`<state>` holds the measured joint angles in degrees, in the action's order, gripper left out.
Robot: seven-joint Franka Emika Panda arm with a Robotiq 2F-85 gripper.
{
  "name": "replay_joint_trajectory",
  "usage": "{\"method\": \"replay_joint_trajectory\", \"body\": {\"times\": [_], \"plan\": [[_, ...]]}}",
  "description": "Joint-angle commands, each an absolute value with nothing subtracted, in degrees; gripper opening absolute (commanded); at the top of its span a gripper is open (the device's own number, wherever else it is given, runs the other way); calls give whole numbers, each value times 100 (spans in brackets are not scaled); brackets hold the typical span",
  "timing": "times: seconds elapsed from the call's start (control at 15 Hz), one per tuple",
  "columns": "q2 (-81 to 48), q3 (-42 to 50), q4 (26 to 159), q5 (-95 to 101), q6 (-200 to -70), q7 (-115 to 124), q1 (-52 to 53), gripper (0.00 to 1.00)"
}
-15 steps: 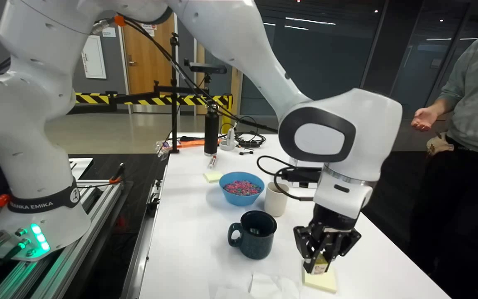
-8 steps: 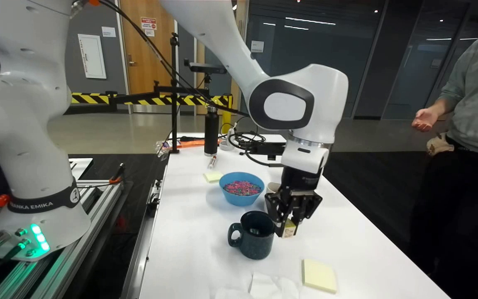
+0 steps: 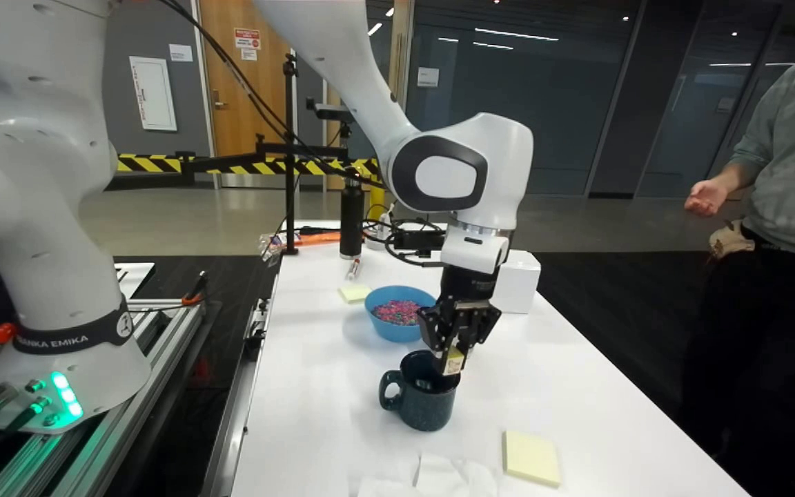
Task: Put the wooden block in the green cup
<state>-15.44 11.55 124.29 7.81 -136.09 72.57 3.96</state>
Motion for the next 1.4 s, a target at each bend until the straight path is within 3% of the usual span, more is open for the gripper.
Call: {"method": "replay_joint_trajectory", "body": {"times": [0.0, 0.73, 0.8, 0.93, 1.2, 1.33], "plan": [[-1392, 1034, 12783, 966, -13884, 7428, 381, 9], [-1549, 854, 12728, 999, -13819, 7497, 514, 9], [-1564, 847, 12725, 991, -13847, 7490, 516, 59], [-1568, 843, 12710, 972, -13846, 7504, 526, 66], [-1580, 838, 12660, 912, -13852, 7568, 530, 95], [-1583, 852, 12521, 797, -13815, 7627, 469, 100]]}}
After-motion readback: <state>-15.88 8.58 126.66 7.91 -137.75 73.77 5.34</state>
